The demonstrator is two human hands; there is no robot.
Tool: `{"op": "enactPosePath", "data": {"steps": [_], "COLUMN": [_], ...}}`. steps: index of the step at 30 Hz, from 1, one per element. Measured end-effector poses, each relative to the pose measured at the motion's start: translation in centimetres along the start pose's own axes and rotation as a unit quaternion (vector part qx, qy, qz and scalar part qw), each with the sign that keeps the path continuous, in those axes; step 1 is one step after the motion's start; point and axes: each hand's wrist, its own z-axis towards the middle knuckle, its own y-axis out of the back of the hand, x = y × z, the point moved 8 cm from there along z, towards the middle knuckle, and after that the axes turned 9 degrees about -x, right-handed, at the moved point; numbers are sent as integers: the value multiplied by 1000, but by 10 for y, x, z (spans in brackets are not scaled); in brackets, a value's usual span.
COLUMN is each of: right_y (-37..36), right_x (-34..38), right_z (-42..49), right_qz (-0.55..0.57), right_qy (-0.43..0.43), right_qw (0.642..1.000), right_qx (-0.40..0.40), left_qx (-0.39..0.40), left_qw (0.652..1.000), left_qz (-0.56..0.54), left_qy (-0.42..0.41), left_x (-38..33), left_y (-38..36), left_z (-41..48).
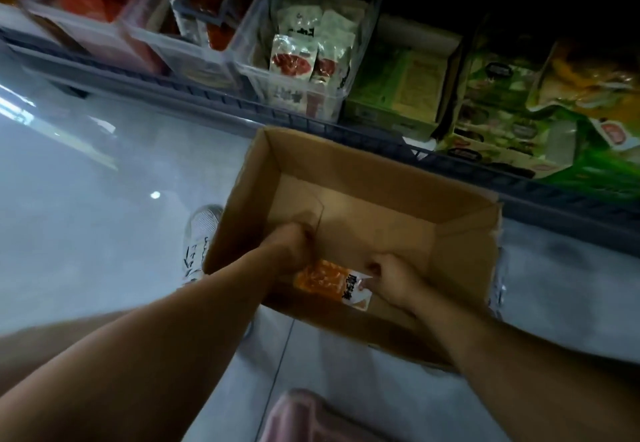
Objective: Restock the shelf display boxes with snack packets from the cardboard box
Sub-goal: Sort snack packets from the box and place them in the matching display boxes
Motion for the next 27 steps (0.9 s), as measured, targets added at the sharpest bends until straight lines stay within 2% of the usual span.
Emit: {"op": "enactPosePath", "data": {"steps": [3, 7, 11, 15, 18, 20, 23, 27], "right_y": [-13, -25, -29, -31, -18, 6, 70, 166], "right_x": [-8, -11, -11, -16, -1, 17, 42, 70], "right_z": [12, 16, 15, 11, 5, -2, -14, -53], "right_qz": [3, 8, 16, 83, 151, 202, 227, 275], "right_qy": [-26, -25, -22, -41, -15, 3, 40, 84], "right_qw": [1000, 1000, 1000, 996, 988, 979, 971, 944], "right_qx": [-7, 0, -8, -1, 23, 21, -62, -162], "left_qx": [46, 67, 73, 51, -1, 23, 46, 13], "left_qw": [999, 996, 997, 998, 996, 987, 978, 956], "left_qz": [10, -17, -7, -14, -85, -152, -181, -245], "left_qy": [25, 51, 39, 23, -26, -52, -93, -159], "left_x": [15, 25, 31, 26, 5, -14, -47, -94], "left_y": [-29, -46, -51, -52, -32, -18, 15, 75], "left_z": [17, 26, 32, 28, 20, 8, -10, -41]}}
